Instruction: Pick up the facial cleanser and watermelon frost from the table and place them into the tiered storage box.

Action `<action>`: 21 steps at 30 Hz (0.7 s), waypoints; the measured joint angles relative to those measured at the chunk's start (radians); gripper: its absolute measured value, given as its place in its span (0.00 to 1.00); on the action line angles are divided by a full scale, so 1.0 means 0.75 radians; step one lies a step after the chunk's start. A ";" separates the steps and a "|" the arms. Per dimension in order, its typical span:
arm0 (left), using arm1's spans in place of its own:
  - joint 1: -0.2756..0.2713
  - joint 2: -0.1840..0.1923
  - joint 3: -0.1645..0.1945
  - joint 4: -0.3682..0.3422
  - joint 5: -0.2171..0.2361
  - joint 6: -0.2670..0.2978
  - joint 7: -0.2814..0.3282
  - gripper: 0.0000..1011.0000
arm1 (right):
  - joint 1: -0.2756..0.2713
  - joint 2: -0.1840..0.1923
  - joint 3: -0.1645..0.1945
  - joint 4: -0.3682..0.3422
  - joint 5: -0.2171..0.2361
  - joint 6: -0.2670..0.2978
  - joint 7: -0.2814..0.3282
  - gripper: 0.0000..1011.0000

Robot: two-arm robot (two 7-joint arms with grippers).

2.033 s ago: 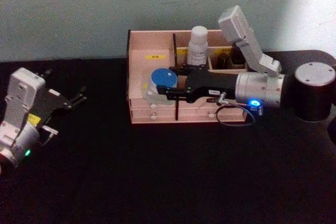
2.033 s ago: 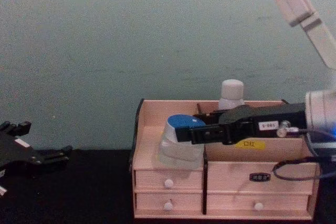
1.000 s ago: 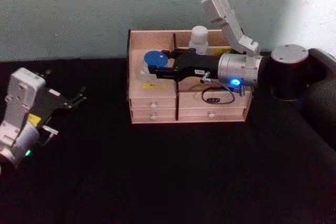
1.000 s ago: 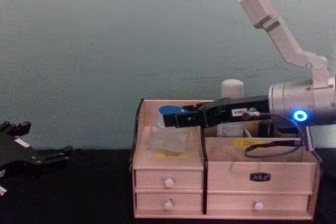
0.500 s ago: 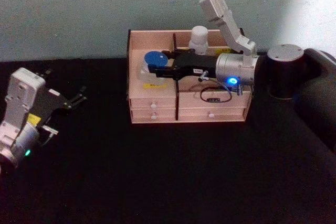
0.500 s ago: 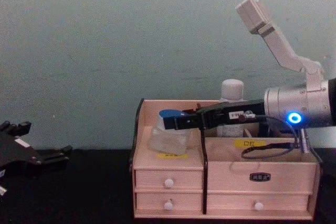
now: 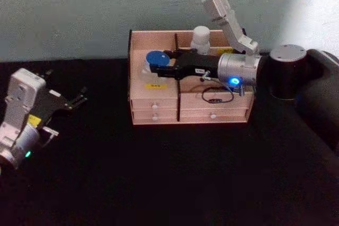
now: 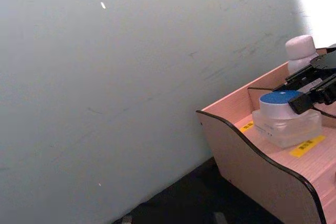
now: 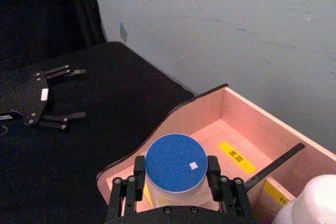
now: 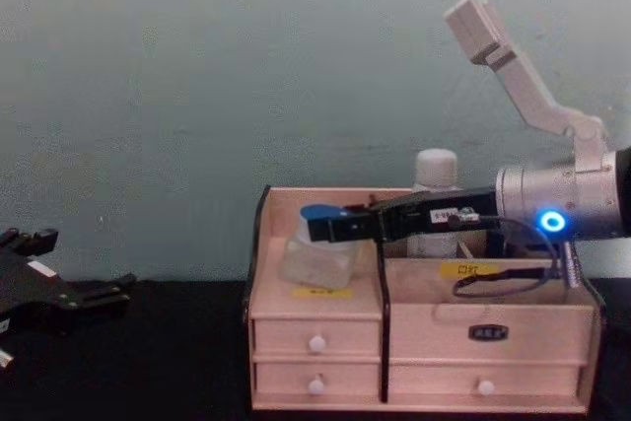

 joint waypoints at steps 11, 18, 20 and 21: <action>0.000 0.000 0.000 0.000 0.000 0.000 0.000 0.99 | 0.000 0.001 -0.002 -0.003 0.001 0.001 -0.001 0.72; 0.000 0.000 0.000 0.000 0.000 0.000 0.000 0.99 | -0.001 0.002 -0.003 -0.005 0.002 0.001 -0.002 0.90; 0.000 0.000 0.000 0.000 0.000 0.000 0.000 0.99 | -0.001 0.002 -0.003 -0.005 0.002 0.001 -0.002 0.96; 0.000 0.000 0.000 0.000 0.000 0.000 0.000 0.99 | -0.001 0.002 -0.003 -0.005 0.002 0.001 -0.002 0.99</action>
